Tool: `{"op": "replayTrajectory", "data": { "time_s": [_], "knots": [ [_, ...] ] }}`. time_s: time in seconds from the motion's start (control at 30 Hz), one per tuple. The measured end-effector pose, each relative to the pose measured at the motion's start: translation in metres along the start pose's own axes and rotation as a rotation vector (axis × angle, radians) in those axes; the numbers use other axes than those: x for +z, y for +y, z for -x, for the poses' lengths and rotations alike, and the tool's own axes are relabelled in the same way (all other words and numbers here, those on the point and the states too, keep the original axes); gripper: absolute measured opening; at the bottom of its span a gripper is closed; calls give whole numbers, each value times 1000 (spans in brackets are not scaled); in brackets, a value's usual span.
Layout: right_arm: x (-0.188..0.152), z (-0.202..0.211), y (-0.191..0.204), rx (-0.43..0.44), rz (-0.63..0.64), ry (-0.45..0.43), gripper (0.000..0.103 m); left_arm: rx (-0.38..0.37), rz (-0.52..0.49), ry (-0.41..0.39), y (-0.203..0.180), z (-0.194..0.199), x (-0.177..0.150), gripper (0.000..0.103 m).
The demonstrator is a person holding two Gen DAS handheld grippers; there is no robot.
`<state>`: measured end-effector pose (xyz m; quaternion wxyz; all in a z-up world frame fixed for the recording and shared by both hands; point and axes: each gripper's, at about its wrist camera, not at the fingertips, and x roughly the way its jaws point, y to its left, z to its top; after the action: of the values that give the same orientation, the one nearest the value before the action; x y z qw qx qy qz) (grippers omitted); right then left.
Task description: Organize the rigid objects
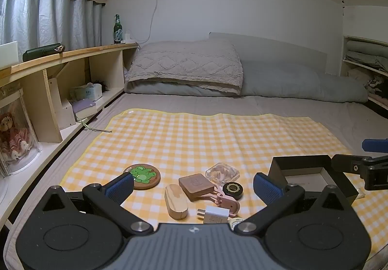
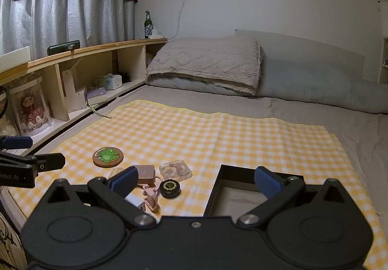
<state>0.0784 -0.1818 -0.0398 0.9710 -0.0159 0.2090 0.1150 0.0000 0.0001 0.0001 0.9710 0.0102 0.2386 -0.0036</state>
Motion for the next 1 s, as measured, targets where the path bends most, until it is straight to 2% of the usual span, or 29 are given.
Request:
{"op": "replayTrajectory", "data": {
  "time_s": [1.0],
  "knots": [
    [-1, 0, 3, 2, 6, 4, 103, -1, 0, 0, 0, 0, 0, 103]
  ]
}}
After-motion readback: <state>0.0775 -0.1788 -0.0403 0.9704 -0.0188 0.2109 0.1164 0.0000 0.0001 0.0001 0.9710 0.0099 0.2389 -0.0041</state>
